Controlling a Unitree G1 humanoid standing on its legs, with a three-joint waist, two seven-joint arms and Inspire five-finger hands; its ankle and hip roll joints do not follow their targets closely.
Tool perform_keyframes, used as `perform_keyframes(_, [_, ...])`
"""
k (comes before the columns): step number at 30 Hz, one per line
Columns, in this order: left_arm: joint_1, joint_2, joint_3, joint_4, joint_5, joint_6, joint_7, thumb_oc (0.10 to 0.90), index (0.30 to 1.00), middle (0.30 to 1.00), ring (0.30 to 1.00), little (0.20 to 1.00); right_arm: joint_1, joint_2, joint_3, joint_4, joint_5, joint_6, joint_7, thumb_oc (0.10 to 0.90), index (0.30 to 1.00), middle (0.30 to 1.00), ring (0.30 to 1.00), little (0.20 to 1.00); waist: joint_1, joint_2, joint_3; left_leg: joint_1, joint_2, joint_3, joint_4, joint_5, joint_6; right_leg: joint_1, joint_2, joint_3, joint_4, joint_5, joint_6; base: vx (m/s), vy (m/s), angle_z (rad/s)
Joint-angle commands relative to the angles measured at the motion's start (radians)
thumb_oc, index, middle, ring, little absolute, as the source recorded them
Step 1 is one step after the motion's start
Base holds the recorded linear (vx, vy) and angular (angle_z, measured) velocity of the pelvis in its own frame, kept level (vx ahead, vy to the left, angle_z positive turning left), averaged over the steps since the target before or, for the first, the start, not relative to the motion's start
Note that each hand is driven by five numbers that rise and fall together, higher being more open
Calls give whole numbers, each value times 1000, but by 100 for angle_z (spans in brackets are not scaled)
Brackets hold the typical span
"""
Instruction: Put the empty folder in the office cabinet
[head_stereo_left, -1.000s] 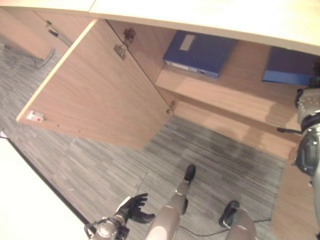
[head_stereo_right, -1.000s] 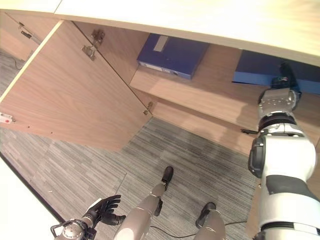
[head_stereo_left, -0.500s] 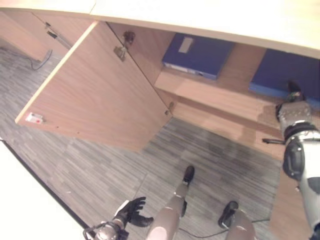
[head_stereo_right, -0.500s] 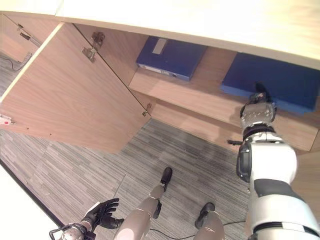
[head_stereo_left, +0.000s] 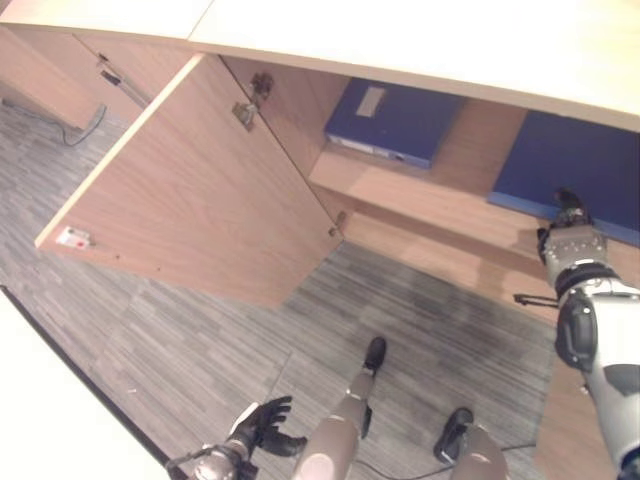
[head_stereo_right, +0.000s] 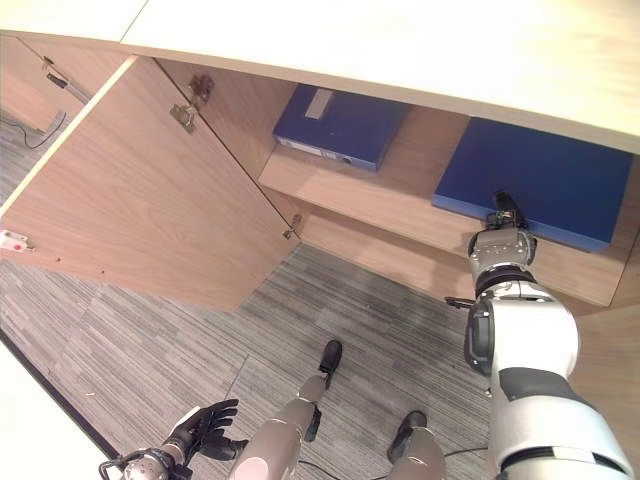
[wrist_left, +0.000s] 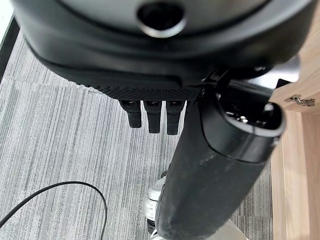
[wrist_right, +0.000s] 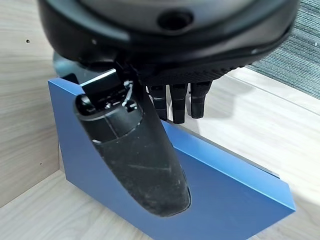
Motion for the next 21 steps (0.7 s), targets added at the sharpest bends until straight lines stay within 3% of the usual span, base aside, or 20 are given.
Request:
perform_keyframes(1, [-41,18,4,61,-40,-13,27,800,900,900,900,900,-48,-95,9,-46,-33,-23,19,800,900,900,900,900,37,-44,21,153,2,38,-1,-236,-39,135,47,13,-313,101,36,0,0,0])
perform_keyframes(8, [-27,31,24,54,-53,-18,19,800,900,900,900,900,-85,-156,70,-60,-92,-1,46,800,900,900,900,900,47,-44,21,151,0,32,-7,-230,-41,132,45,8,-313,106,37,0,0,0])
perform_keyframes(14, [-7,57,39,43,-61,-30,-1,800,900,900,900,900,-169,-275,185,-87,-172,26,89,800,900,900,900,900,62,-38,23,129,-3,26,-10,-216,-49,103,38,-4,-311,114,39,10,-8,0])
perform_keyframes(17, [1,73,50,36,-73,-37,-6,800,900,900,900,900,-217,-333,250,-90,-208,45,109,800,900,900,900,900,64,-44,14,119,-8,20,-19,-231,-57,86,36,7,-305,86,41,7,-27,14])
perform_keyframes(18, [9,76,50,34,-72,-39,-10,800,900,900,900,900,-232,-347,270,-87,-218,53,117,800,900,900,900,900,70,-36,20,103,-10,25,-13,-208,-56,69,31,-10,-303,114,39,-15,-1,37])
perform_keyframes(21, [20,91,45,18,-72,-41,-23,800,900,900,900,900,-277,-377,330,-84,-252,69,134,800,900,900,900,900,71,-39,8,98,-11,22,-21,-226,-64,56,30,6,-298,82,41,36,-10,2])
